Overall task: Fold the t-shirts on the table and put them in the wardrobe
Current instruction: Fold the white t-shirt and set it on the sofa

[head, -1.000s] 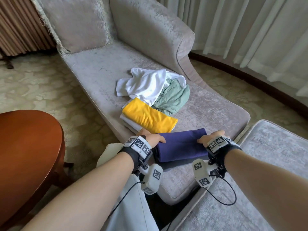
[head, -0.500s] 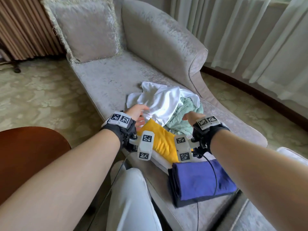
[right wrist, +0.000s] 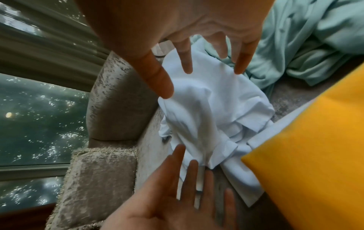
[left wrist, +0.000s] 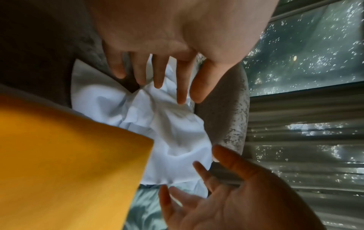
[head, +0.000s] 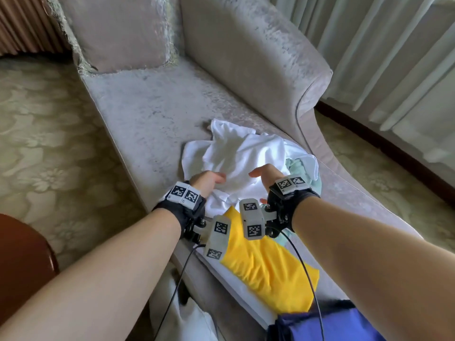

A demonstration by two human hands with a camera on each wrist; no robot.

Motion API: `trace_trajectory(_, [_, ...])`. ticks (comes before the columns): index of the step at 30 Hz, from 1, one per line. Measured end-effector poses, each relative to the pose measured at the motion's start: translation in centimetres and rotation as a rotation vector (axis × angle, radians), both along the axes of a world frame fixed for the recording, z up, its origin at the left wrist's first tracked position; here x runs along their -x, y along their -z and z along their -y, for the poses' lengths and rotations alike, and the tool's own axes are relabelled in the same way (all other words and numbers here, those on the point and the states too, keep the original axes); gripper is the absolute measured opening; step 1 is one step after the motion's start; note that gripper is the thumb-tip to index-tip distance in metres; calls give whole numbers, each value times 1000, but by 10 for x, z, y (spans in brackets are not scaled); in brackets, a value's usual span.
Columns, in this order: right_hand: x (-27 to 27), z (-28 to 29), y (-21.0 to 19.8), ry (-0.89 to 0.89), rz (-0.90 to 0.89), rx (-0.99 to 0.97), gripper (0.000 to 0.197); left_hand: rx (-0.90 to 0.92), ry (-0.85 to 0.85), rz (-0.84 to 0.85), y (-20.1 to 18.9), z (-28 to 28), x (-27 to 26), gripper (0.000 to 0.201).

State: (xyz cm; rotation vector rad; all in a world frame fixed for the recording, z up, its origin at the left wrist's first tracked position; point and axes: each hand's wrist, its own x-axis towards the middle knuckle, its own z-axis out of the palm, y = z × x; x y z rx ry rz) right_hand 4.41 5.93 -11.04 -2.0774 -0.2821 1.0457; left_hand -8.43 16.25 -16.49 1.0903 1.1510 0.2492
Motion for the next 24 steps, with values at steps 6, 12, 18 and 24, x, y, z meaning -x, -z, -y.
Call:
trace_trajectory(6, [-8,-29,27,118,-110,44,33,82,55,128,28,-4,-10,21])
trace_trajectory(12, [-11,-41,36,90,-43,69,33,-136,52,183,23,-11,-13,27])
trace_trajectory(18, [2,-44,-1,8,-110,4,51,-271,83,217,-14,-10,-10,20])
trace_trajectory(24, [17,-42,-58,118,13,-219,44,-242,75,287,-81,-5,8,31])
